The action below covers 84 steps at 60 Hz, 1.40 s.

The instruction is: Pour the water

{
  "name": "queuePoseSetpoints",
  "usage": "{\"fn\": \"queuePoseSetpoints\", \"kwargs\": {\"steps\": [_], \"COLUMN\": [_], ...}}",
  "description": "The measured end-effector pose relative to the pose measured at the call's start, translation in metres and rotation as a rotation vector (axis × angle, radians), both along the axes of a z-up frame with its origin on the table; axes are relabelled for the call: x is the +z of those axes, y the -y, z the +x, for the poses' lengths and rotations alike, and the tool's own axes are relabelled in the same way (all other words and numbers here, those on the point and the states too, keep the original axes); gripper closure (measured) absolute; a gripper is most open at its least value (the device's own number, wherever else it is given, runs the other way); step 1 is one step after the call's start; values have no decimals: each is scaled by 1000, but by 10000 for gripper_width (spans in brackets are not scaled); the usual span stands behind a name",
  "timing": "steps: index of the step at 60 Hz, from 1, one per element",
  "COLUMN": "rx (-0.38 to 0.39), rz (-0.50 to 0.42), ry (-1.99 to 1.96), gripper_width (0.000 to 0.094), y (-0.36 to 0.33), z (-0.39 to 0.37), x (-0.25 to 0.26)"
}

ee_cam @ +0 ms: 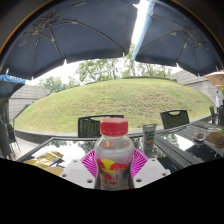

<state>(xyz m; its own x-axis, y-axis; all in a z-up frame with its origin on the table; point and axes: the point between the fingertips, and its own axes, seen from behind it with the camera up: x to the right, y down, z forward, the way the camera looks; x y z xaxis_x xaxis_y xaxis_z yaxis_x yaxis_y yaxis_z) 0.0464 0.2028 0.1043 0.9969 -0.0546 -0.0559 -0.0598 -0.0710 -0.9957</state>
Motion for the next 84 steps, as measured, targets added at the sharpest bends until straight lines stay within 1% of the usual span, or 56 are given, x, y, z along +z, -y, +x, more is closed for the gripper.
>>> {"fn": "queuePoseSetpoints", "kwargs": {"steps": [1,7,10,13,17,25,27,35,36,37,38,39,40,42,43,44,45,46,47,48,52,58,69,80,84], "rx": [10,19,24,9,13,14,10,-13,-14,-15,-17,-19,-21,-21,-23,-25,-26,-25,-19,-11,13,22,88,115,139], "rz": [-12,-71,-52,-56,-27,-30,-33,-79,-91,-104,-116,-124,-128,-135,-138,-141,-144,-146,-150,-153,-157,-165,-173,-168,-167], "ry": [2,27,45,76,79,52,58,55,58,64,70,76,79,83,79,74,68,64,64,64,64,65,71,142,151], "gripper_width": [568,567,568,568,568,561,539,390,349,239,206,121,86,119,117,76,104,76,105,106,105,107,101,98,99], "y": [11,9,10,9,8,8,11,15,17,19,22,26,23,33,38,43,48,52,61,66,95,140,217,247,253], "z": [12,16,17,20,20,22,21,24,24,24,25,26,29,28,28,28,28,28,27,24,16,7,-27,-35,-40], "x": [13,-13,-5,-7,-7,-9,-8,-11,-13,-14,-15,-16,-18,-15,-15,-14,-14,-17,-13,-13,-11,-9,-13,-15,-15]}}
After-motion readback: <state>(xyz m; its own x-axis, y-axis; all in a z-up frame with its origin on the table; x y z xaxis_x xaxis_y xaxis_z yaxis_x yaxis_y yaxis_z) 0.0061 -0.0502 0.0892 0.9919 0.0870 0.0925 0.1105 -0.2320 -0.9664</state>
